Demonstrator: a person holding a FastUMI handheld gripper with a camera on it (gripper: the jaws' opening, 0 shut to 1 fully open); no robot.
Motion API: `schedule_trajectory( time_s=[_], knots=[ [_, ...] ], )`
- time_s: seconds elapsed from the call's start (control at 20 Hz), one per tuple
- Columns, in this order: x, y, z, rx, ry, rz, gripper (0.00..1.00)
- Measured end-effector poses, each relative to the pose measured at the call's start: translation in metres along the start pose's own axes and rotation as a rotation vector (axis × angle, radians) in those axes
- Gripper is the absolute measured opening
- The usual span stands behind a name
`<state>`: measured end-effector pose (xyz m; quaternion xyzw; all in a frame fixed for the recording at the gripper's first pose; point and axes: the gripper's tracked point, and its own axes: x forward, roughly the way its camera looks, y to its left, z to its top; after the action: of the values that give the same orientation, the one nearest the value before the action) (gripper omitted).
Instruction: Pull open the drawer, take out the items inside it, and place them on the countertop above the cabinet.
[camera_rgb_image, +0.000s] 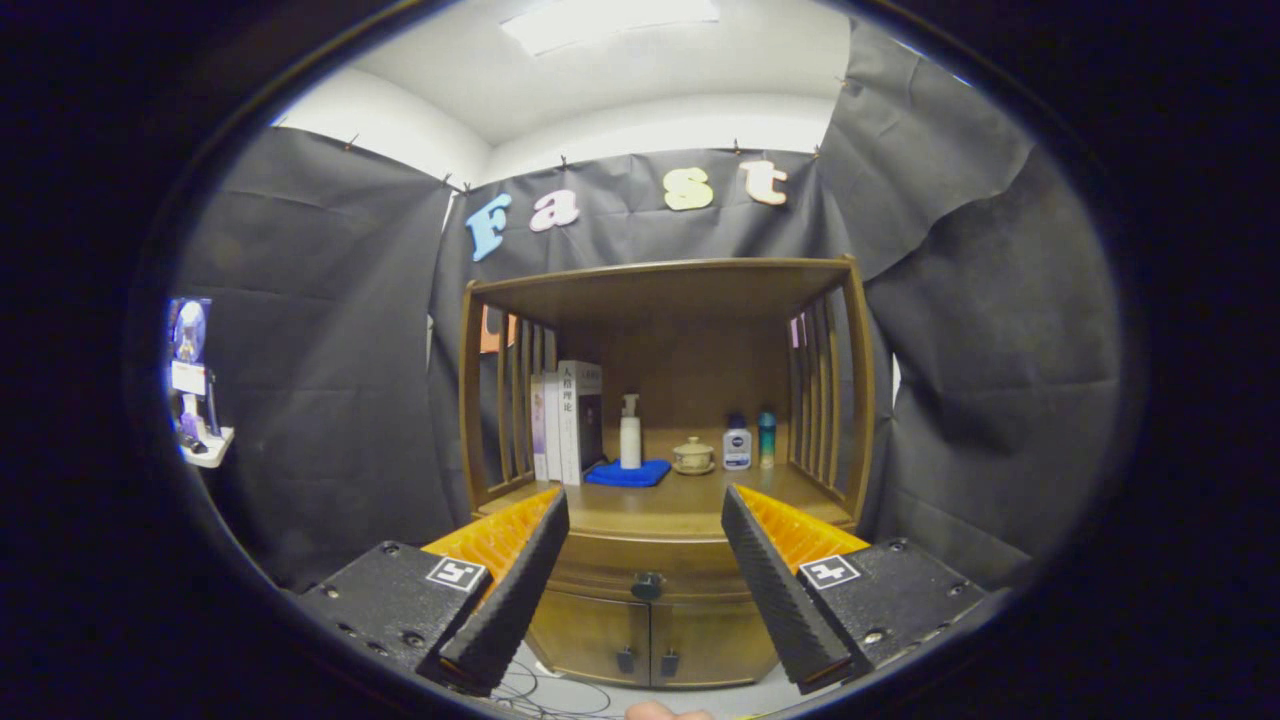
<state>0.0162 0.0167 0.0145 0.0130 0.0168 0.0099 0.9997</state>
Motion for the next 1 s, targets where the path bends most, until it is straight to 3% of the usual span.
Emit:
schedule_trajectory(
  time_s=[1.0],
  knots=[
    [0.034, 0.003, -0.045, 0.013, 0.046, -0.027, 0.99]
  ],
)
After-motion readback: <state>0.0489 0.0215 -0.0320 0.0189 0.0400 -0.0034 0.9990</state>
